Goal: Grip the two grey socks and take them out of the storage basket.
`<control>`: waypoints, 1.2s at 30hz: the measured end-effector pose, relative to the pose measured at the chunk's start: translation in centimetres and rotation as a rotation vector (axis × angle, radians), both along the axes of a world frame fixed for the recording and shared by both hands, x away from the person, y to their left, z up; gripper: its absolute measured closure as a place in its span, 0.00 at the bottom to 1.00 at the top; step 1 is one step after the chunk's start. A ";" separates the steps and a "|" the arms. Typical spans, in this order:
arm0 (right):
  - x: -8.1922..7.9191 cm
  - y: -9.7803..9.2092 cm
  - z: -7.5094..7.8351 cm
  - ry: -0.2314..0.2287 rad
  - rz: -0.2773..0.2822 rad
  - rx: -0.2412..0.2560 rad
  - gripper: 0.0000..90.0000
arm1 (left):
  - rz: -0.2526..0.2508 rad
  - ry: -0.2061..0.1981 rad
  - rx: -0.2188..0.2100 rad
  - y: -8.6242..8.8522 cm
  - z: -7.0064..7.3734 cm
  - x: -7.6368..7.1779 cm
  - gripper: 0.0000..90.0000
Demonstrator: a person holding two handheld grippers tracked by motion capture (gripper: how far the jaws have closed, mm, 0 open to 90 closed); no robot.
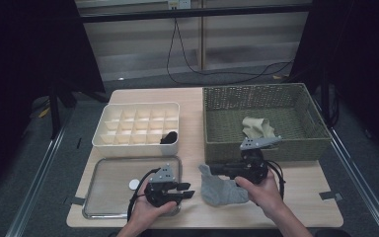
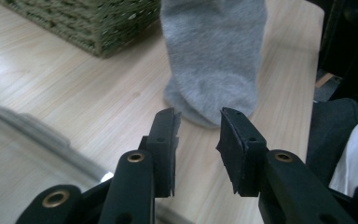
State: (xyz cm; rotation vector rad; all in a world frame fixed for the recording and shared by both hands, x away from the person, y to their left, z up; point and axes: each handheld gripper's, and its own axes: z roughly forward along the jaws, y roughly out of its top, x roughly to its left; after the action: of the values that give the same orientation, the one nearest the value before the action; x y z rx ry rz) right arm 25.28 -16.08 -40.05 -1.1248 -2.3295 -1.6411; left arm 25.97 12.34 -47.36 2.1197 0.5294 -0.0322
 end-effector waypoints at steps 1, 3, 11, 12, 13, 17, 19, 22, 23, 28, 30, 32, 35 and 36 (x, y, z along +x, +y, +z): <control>0.0 -0.2 0.0 0.000 -0.007 0.001 1.00 | 0.000 -0.003 -0.006 -0.2 0.2 0.1 0.74; 0.0 -0.7 -0.2 -0.001 -0.019 0.000 1.00 | -0.005 -0.006 -0.019 -0.6 0.7 0.2 0.75; 0.0 -2.4 -1.6 0.032 -0.075 -0.013 1.00 | -0.059 0.010 0.002 -3.1 0.9 1.0 0.78; 0.0 -2.6 -1.8 0.030 -0.081 -0.015 1.00 | -0.069 0.014 0.009 -3.5 0.9 1.1 0.78; 0.0 -2.8 -1.9 0.032 -0.086 -0.014 1.00 | -0.075 0.019 0.008 -3.9 0.8 1.1 0.78; -0.2 -3.5 -2.5 0.047 -0.103 -0.020 1.00 | -0.093 0.072 0.015 -5.6 0.4 1.3 0.79; -0.2 -3.8 -2.9 0.054 -0.113 -0.031 1.00 | -0.096 0.085 0.002 -6.3 0.3 1.4 0.79; -0.1 -4.3 -3.4 0.061 -0.129 -0.041 1.00 | -0.105 0.092 -0.005 -7.1 0.2 1.6 0.79; -0.2 -4.4 -3.5 0.059 -0.139 -0.041 1.00 | -0.109 0.090 -0.012 -7.3 0.2 1.6 0.79; -0.5 -5.0 -4.3 0.076 -0.167 -0.066 1.00 | -0.110 0.087 0.030 -8.2 -0.8 1.4 0.79; -0.5 -5.3 -4.5 0.079 -0.176 -0.072 1.00 | -0.114 0.095 0.051 -8.6 -1.5 1.2 0.80; -0.5 -5.7 -4.7 0.086 -0.192 -0.072 1.00 | -0.124 0.084 0.088 -9.0 -1.9 1.0 0.80; -0.4 -6.2 -4.9 0.089 -0.220 -0.091 1.00 | -0.119 0.081 0.109 -9.2 -2.1 0.9 0.80; -0.4 -6.4 -5.0 0.089 -0.223 -0.104 1.00 | -0.127 0.071 0.119 -9.2 -2.1 0.9 0.80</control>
State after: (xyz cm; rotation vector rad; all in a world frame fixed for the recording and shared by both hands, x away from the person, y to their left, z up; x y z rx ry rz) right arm 24.91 -22.47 -45.05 -1.4945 -2.3292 -1.5122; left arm 26.90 3.18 -49.51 2.2734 0.4470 -0.1521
